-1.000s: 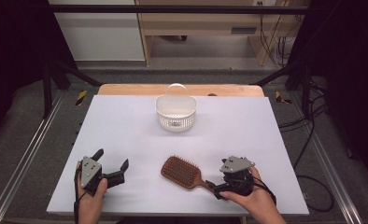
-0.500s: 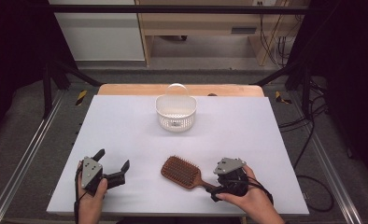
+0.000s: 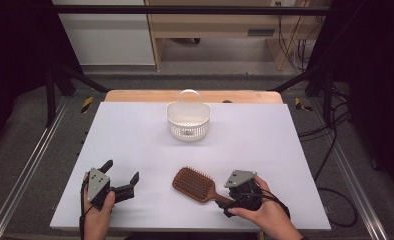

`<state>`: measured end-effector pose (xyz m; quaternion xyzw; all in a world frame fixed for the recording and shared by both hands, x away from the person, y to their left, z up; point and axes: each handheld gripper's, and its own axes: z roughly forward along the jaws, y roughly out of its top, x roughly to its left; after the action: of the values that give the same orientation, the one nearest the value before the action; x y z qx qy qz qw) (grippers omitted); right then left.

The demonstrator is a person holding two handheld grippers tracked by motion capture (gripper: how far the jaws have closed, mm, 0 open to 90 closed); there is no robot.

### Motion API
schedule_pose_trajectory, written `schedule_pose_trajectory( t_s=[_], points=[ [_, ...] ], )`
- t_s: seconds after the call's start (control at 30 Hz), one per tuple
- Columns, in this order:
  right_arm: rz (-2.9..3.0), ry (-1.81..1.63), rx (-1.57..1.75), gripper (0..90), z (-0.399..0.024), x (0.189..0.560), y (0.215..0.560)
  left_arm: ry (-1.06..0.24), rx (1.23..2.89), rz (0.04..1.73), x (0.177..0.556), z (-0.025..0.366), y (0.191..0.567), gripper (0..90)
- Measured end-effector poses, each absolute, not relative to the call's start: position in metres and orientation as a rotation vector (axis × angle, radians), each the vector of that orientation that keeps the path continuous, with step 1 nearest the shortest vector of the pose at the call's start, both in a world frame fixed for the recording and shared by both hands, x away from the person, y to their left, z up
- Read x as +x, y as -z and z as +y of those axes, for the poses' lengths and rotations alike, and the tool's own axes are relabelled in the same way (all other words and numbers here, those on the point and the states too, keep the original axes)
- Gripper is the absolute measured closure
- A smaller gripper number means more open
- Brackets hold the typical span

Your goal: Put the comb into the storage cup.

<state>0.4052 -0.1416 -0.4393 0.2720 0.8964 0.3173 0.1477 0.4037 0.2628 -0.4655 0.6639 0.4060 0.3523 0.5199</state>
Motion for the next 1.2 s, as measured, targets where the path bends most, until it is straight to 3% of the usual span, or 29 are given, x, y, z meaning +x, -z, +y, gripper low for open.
schedule_pose_trajectory(
  t_s=[0.4, 0.83, 1.2],
  points=[
    [2.619, -0.888, 0.782, 23.0, -0.137, 0.408, 0.438, -0.848, 1.593, 0.964, 0.403, 0.262, 0.465, 1.8],
    [2.725, -0.797, 0.778, 45.9, -0.123, 0.412, 0.448, -0.842, 1.608, 0.946, 0.403, 0.259, 0.465, 1.8],
    [2.782, -0.725, 0.803, 57.6, -0.115, 0.419, 0.455, -0.840, 1.612, 0.941, 0.403, 0.258, 0.465, 1.9]
  ],
)
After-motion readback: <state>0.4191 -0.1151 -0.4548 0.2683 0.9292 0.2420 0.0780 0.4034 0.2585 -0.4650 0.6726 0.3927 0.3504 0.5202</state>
